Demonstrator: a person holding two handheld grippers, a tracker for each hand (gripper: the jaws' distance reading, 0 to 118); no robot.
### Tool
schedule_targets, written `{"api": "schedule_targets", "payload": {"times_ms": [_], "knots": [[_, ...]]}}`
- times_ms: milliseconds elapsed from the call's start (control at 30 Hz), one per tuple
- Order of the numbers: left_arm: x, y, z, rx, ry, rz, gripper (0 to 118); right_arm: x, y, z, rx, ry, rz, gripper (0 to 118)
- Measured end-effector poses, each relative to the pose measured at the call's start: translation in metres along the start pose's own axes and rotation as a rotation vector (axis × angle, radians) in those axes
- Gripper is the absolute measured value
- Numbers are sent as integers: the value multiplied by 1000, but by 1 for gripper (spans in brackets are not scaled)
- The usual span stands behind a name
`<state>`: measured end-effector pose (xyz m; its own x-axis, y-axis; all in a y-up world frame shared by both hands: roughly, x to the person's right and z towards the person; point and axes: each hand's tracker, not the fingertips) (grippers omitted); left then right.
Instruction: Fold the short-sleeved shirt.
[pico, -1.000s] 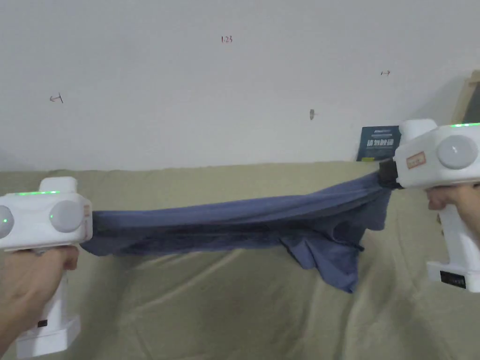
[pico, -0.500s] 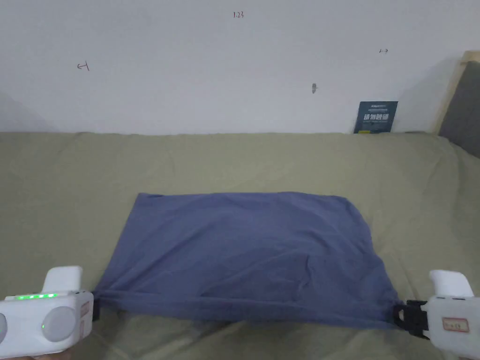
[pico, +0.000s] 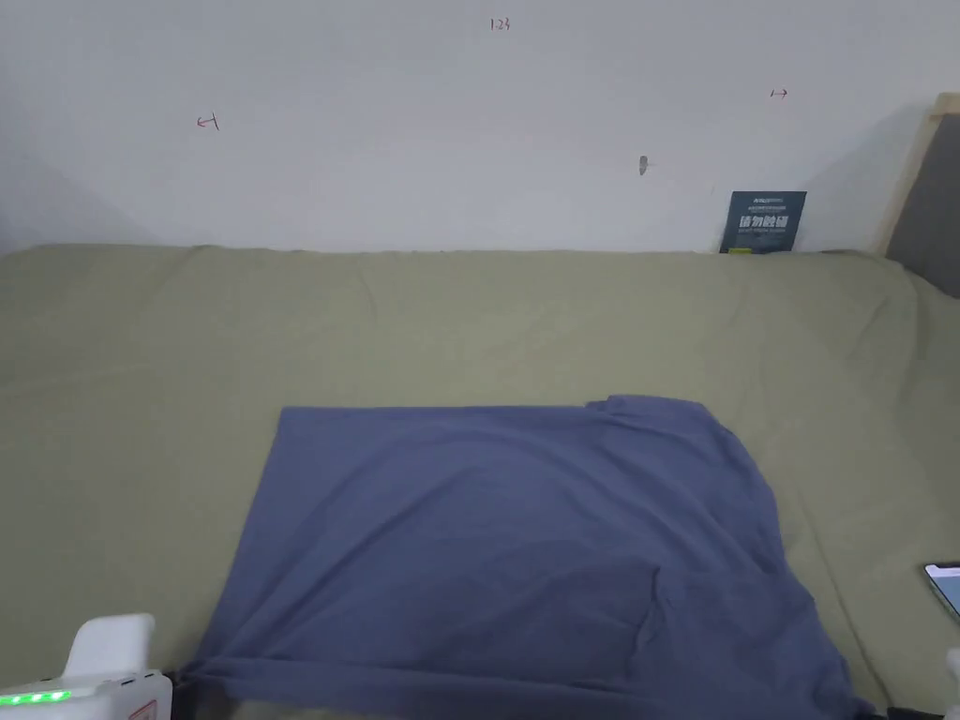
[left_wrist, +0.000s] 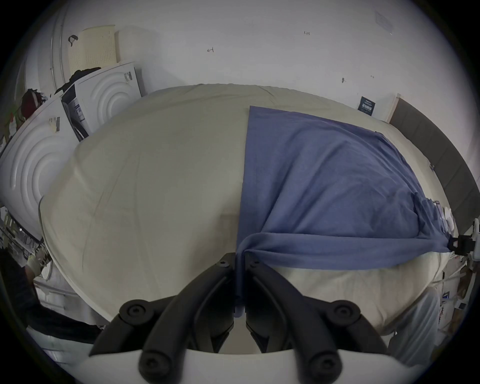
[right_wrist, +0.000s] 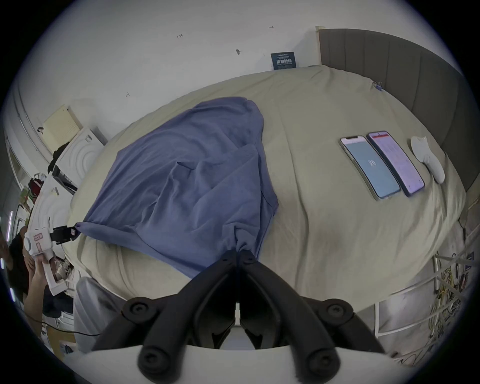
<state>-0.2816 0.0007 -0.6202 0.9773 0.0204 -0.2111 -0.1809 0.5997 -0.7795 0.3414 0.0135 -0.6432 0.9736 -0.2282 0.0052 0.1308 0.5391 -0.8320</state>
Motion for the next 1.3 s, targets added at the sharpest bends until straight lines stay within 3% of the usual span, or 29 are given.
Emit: {"api": "schedule_targets", "payload": {"times_ms": [167, 200, 233, 267, 300, 333, 367, 467, 600, 633, 667, 700, 733, 767, 900, 933, 967, 1000, 1033, 1067, 1300], "knots": [[0, -9, -5, -6, -4, 5, 4, -1, 0, -1, 5, -3, -41, 4], [1, -10, -5, -5, -4, 5, 5, -1, 2, -3, 11, -1, -49, 11], [5, -6, -2, -1, -7, 3, 12, -1, 4, -4, 4, 0, -54, 48], [5, -6, -1, 1, -12, 6, 37, -2, 7, -9, 3, -44, -67, 91], [5, -7, -1, -6, -17, 9, 84, -2, 7, -10, -4, -87, -67, 118], [4, -9, -2, -29, -20, 25, 118, -1, 5, -10, -2, -64, -59, 116], [-2, -12, 0, -51, -32, 78, 114, 1, 4, -4, 78, -70, -53, 117], [-13, -16, 12, -34, -20, 45, 115, 1, -5, -6, 33, -110, -54, 117], [-32, -30, 16, -46, -23, 64, 115, -13, -8, 13, 52, -147, 49, 113], [-28, -32, 25, -55, -23, 68, 115, -16, -11, 15, 57, -133, 68, 97], [-31, -37, 29, -55, -34, 71, 110, -19, -10, 11, 37, -56, 199, 75], [-32, -41, 33, -66, -58, 63, 94, -23, -13, 11, 43, -61, 209, 46], [-31, -44, 35, -62, -43, 66, 38, -26, -16, 10, 58, -83, 231, 4], [-30, -49, 35, -69, -42, 64, 1, -27, -19, 12, 94, -90, 212, 1], [-30, -45, 27, -81, -77, 79, 1, -25, -21, 9, 52, -44, 179, 1], [-29, -42, 26, -66, -77, 76, 2, -28, -26, 19, 81, -131, 100, 1], [-29, -37, 25, -35, -72, 66, 15, -30, -28, 21, 73, -134, 107, 1], [-31, -29, 24, 12, -14, 26, 54, -31, -30, 23, 72, -132, 109, 1], [-35, -30, 21, -2, -4, 20, 116, -33, -33, 25, 72, -134, 108, 1], [-37, -26, 15, -10, -8, 16, 117, -27, -28, 19, 60, -160, 50, 1], [-14, -1, -11, -12, 9, -6, 115, -14, -22, 9, 46, -162, 4, 1]]}}
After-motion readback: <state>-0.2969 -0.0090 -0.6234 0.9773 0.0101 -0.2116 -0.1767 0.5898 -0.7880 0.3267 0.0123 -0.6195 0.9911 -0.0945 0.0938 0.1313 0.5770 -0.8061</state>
